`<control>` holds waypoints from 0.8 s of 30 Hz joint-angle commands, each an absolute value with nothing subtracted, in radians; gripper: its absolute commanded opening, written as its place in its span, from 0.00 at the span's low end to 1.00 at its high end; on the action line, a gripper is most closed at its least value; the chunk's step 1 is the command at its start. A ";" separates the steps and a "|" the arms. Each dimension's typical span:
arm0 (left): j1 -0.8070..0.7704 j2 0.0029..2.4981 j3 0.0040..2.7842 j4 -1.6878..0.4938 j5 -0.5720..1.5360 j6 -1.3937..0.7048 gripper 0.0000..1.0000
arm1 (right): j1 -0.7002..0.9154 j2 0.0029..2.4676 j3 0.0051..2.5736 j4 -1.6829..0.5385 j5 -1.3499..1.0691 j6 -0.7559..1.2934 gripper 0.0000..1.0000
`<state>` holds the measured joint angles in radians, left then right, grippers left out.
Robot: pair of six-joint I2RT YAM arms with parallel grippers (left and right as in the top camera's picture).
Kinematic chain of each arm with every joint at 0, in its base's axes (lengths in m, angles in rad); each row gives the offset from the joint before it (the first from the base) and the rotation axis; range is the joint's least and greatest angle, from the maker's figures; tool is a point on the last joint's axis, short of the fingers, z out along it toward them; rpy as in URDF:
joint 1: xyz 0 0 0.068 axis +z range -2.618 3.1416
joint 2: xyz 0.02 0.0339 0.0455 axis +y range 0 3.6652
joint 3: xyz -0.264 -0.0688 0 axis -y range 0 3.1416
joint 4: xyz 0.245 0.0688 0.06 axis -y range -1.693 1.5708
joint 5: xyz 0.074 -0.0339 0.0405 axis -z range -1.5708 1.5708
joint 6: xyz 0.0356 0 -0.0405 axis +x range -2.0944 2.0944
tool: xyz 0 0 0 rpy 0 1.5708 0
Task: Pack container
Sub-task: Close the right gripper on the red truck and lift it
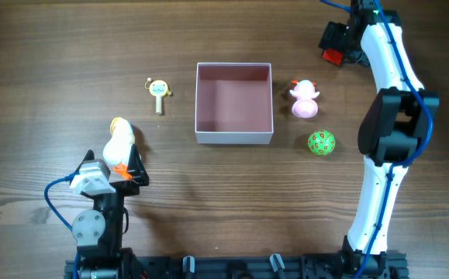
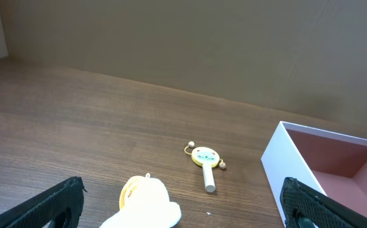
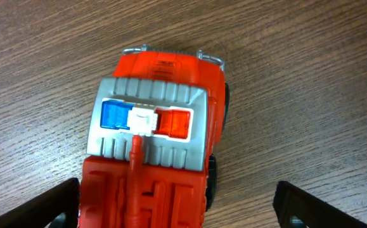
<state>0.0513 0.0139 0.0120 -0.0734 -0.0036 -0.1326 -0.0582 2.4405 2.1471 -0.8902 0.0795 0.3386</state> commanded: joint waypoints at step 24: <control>0.044 0.007 0.006 -0.071 -0.016 -0.112 1.00 | -0.063 2.456 2.146 -0.839 0.132 0.339 0.75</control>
